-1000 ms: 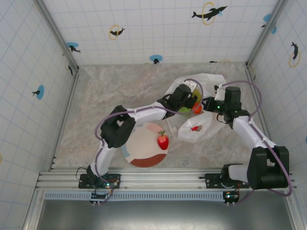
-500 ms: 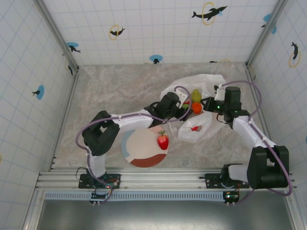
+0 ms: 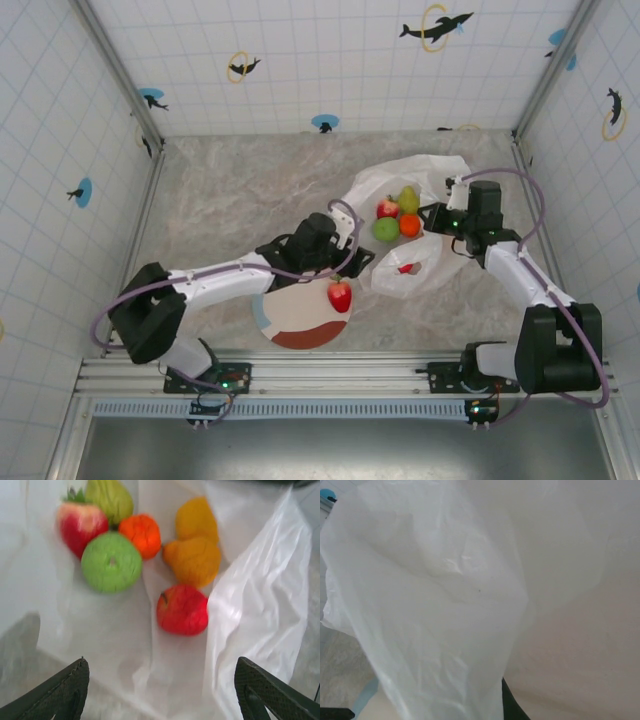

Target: Place the fruits into the plastic bag

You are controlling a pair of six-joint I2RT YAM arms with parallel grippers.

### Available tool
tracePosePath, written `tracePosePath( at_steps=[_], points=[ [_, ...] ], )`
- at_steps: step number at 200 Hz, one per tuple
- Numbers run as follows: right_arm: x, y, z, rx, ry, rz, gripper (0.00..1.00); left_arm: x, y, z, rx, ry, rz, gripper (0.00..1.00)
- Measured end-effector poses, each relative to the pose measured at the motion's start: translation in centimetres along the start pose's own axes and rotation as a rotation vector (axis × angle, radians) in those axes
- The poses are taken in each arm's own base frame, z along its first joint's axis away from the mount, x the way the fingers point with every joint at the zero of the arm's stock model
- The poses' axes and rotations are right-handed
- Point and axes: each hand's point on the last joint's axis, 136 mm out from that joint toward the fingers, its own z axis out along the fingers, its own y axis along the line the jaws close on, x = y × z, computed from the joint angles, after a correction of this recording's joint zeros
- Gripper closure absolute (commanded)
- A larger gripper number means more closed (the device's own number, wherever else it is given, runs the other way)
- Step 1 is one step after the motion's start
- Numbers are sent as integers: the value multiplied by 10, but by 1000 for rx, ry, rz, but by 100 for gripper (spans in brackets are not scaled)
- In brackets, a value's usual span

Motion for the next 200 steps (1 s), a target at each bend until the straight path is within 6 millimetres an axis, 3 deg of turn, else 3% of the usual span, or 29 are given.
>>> tracePosePath(
  at_steps=[53, 91, 200],
  points=[
    [-2, 1, 0, -3, -7, -4, 100, 56, 22, -26, -102, 119, -134, 12],
    [-2, 0, 1, -5, -12, -7, 100, 88, 21, -28, -132, 191, -243, 10],
    [6, -4, 3, -1, 1, 2, 100, 111, 20, -12, -157, 242, -388, 15]
  ],
)
